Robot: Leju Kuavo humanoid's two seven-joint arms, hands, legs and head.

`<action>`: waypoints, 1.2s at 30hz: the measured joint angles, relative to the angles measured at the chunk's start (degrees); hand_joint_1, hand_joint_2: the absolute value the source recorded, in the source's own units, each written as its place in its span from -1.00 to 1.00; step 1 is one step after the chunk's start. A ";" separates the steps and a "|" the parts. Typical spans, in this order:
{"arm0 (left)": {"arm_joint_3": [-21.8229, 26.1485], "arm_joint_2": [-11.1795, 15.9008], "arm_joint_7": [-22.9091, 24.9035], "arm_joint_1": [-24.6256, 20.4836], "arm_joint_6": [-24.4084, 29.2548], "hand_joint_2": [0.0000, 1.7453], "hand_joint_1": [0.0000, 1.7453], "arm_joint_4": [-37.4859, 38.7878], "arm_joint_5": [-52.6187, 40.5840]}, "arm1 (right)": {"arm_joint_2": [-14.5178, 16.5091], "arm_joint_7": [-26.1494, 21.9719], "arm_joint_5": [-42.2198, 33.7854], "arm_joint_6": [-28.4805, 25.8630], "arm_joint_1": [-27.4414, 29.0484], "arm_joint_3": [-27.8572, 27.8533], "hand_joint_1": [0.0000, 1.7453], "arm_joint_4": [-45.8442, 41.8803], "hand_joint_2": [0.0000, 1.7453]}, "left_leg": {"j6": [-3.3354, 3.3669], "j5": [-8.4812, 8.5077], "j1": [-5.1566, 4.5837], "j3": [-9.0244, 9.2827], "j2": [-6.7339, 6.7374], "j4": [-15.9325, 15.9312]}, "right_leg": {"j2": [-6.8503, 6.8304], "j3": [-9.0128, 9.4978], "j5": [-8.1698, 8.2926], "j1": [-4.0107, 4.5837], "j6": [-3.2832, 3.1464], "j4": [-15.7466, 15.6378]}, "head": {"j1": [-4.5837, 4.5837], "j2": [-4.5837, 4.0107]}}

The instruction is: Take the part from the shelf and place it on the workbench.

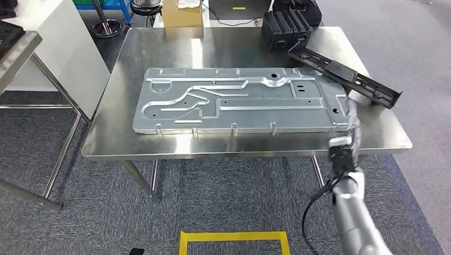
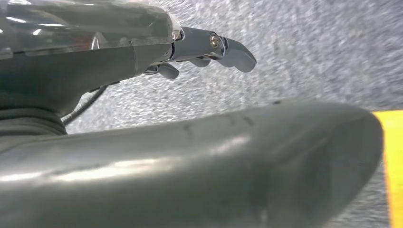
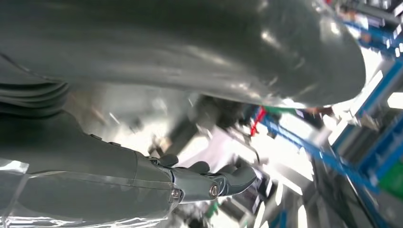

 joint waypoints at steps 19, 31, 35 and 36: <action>0.94 -0.25 1.55 0.44 1.00 -1.00 -1.00 -0.01 0.56 | 8.69 0.07 -2.45 -1.77 6.96 7.27 -1.00 1.86 -1.00 | -2.96 -5.15 0.30 3.07 -0.15 8.52 | -0.06 3.71 10.49 0.75 -3.42 -16.23 | -0.74 0.00; 0.94 -0.21 1.80 0.49 1.05 -1.00 -1.00 -0.02 -0.46 | 9.38 0.79 -8.78 -4.76 6.96 3.39 -1.00 17.27 -1.00 | -0.32 -1.15 0.09 1.93 0.59 -0.56 | 0.08 -0.17 1.56 0.16 -0.18 0.64 | -0.24 0.00; 0.87 -0.28 1.97 0.54 0.98 -1.00 -1.00 -0.02 -0.83 | 8.86 2.47 -9.46 -5.67 6.86 0.79 -1.00 22.06 -1.00 | -1.11 0.87 -0.06 -1.44 0.61 0.61 | 0.05 10.91 3.78 0.45 -0.99 -12.10 | -0.29 0.00; 0.86 -0.29 2.04 0.53 0.97 -1.00 -1.00 -0.02 -0.88 | 8.63 3.35 -9.53 -5.98 6.79 0.26 -1.00 23.17 -1.00 | -1.39 1.29 -0.08 -1.68 0.64 0.75 | 0.06 12.93 2.81 0.62 -1.27 -15.27 | -0.33 0.00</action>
